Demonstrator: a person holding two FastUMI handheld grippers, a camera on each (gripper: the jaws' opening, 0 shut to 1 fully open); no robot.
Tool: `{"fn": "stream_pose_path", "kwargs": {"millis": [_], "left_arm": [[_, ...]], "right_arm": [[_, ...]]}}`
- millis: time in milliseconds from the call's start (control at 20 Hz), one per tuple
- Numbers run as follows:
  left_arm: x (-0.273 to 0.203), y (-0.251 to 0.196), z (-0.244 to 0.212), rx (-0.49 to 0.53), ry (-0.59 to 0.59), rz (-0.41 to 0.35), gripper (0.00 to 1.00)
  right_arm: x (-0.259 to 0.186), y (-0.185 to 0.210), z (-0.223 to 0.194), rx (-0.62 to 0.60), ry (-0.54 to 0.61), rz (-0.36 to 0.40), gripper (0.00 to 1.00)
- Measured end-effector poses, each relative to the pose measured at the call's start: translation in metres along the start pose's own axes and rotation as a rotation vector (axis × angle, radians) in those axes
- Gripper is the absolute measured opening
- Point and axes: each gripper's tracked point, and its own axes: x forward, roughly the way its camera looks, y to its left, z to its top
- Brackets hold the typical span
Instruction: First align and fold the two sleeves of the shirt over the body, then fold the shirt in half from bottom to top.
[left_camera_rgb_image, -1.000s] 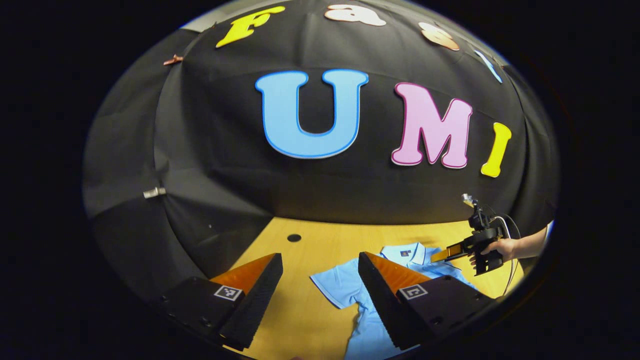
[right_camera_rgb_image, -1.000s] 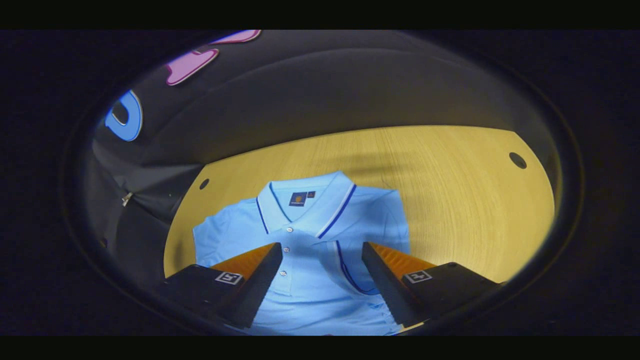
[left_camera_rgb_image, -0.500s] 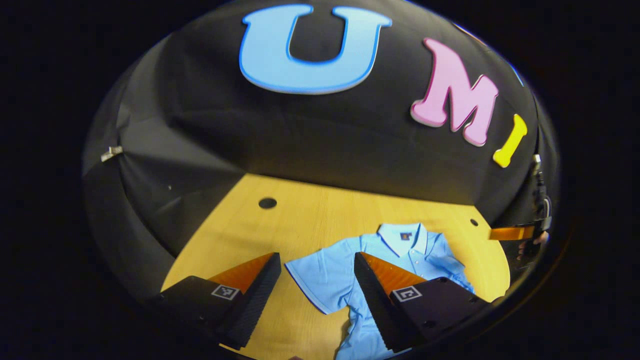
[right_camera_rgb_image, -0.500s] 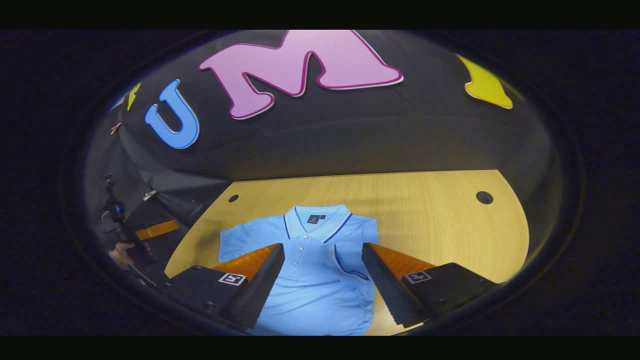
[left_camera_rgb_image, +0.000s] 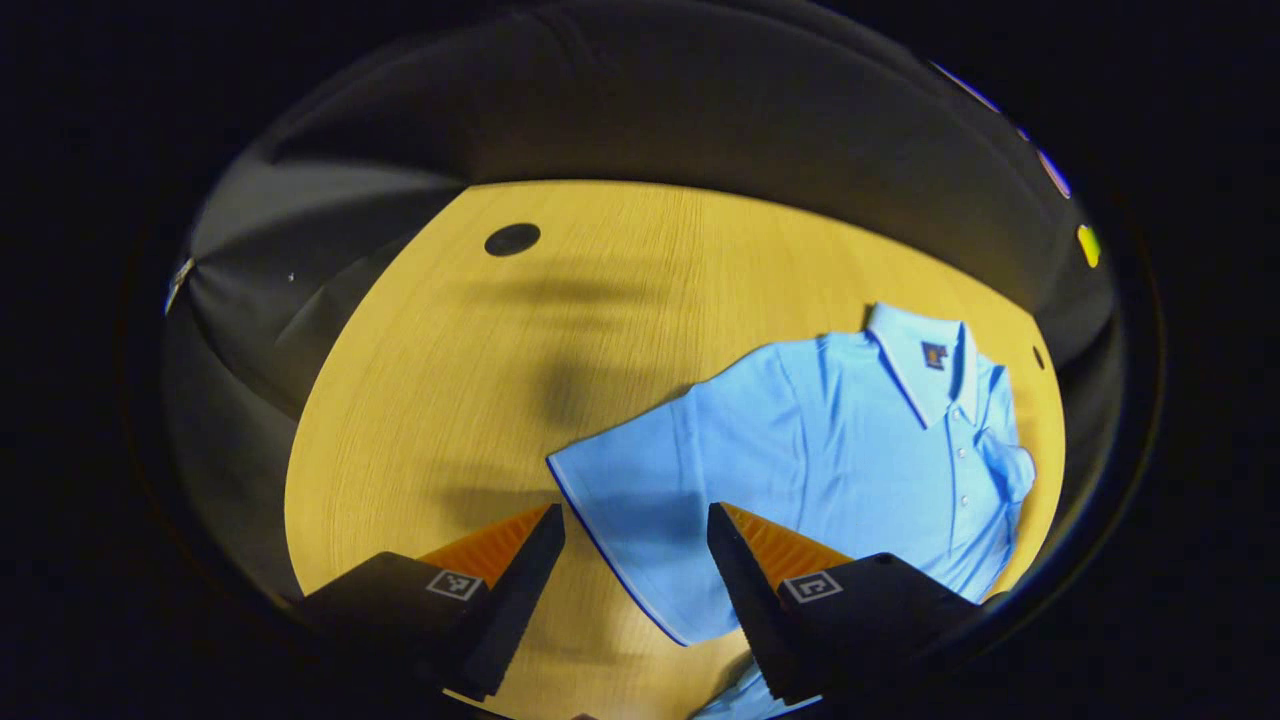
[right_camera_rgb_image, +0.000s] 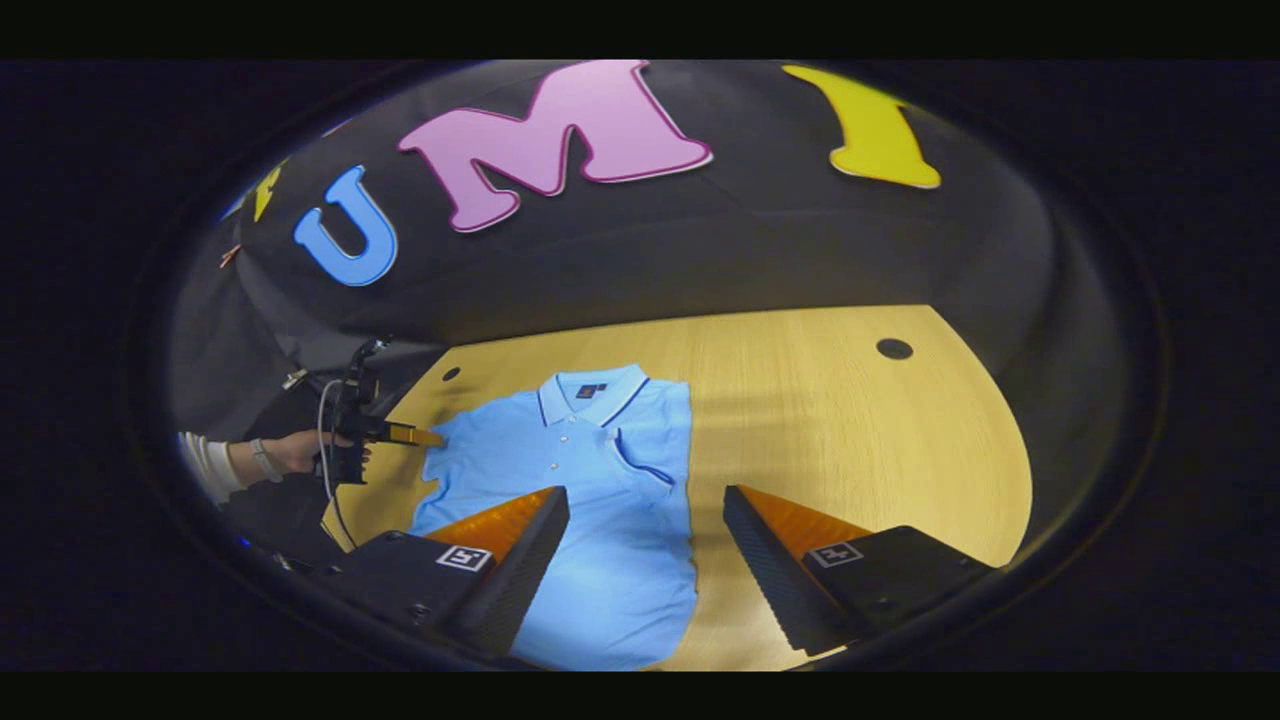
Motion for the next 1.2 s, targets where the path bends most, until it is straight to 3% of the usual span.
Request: {"fn": "stream_pose_path", "kwargs": {"millis": [50, 100, 200, 450, 600, 850, 1150, 1200], "left_arm": [[0.003, -0.001, -0.006, 0.012, 0.032, 0.002, 0.93], [0.005, -0.002, 0.002, 0.022, -0.012, 0.003, 0.92], [0.006, -0.008, 0.003, 0.047, 0.003, -0.018, 0.91], [0.008, -0.036, 0.002, 0.121, 0.008, -0.06, 0.09], [-0.016, -0.05, 0.008, 0.172, -0.006, -0.126, 0.06], [-0.076, -0.111, 0.048, 0.332, -0.199, -0.269, 0.06], [-0.07, -0.193, 0.026, 0.497, -0.171, -0.346, 0.06], [-0.063, -0.202, 0.015, 0.505, -0.127, -0.358, 0.12]], "right_arm": [[0.0, -0.005, -0.003, 0.01, 0.003, -0.009, 0.91], [0.0, -0.01, -0.004, 0.014, 0.002, -0.023, 0.98], [0.002, -0.013, -0.002, 0.034, -0.002, -0.033, 0.98], [0.005, -0.005, 0.001, 0.05, -0.016, -0.014, 0.98], [0.003, -0.009, 0.005, 0.035, -0.042, -0.042, 0.98], [-0.001, -0.012, 0.007, 0.031, -0.057, -0.068, 0.98], [-0.001, -0.003, 0.0, 0.027, -0.044, -0.062, 0.98], [-0.001, -0.004, -0.003, 0.025, -0.041, -0.07, 0.98]]}}
